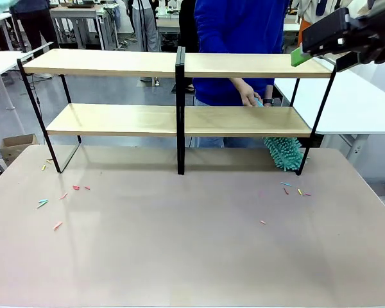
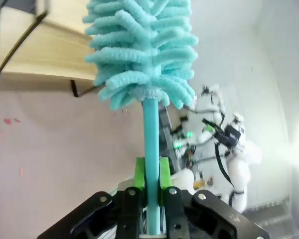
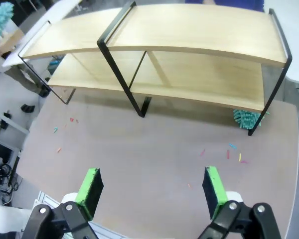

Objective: Clean the shelves.
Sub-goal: Clean another randomly selected level of the Shelf with the Duster.

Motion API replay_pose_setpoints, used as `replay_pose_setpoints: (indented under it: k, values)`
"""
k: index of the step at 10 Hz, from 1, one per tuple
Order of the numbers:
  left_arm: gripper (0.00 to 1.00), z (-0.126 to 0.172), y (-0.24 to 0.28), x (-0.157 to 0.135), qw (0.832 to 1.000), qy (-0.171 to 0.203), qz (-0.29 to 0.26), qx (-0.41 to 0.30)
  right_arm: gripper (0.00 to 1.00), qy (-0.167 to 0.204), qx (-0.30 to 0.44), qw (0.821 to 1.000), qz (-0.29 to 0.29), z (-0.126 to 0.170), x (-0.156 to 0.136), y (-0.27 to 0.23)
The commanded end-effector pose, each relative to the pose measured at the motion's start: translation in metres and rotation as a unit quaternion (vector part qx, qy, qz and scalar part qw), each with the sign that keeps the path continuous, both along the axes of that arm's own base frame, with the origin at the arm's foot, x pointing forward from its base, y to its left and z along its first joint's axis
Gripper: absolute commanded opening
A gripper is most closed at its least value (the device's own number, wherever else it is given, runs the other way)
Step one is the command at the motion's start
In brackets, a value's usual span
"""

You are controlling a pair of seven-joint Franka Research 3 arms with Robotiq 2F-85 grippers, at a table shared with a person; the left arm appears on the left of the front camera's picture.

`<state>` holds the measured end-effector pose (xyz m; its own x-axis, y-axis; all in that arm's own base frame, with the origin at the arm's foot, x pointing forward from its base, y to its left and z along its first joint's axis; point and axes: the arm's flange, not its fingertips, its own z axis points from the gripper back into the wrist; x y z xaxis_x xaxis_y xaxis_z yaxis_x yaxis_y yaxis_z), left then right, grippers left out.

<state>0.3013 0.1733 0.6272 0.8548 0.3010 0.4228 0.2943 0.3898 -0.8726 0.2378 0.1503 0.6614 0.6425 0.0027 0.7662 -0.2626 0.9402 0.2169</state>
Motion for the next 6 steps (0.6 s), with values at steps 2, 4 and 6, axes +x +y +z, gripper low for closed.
replay_pose_setpoints:
  k: [2,4,6]
  values:
    - [0.13,-0.038,-0.004,-0.002,0.985,-0.008,0.148,-0.085,1.0,0.0,0.001,1.0,-0.001,0.0,0.0,0.0]
    - [0.13,-0.026,0.006,-0.011,0.999,0.008,0.041,-0.014,1.0,0.0,0.001,1.0,-0.001,0.0,0.0,0.0]
    - [0.13,-0.026,0.006,-0.011,0.999,0.008,0.041,-0.014,1.0,0.0,0.001,1.0,-0.001,0.0,0.0,0.0]
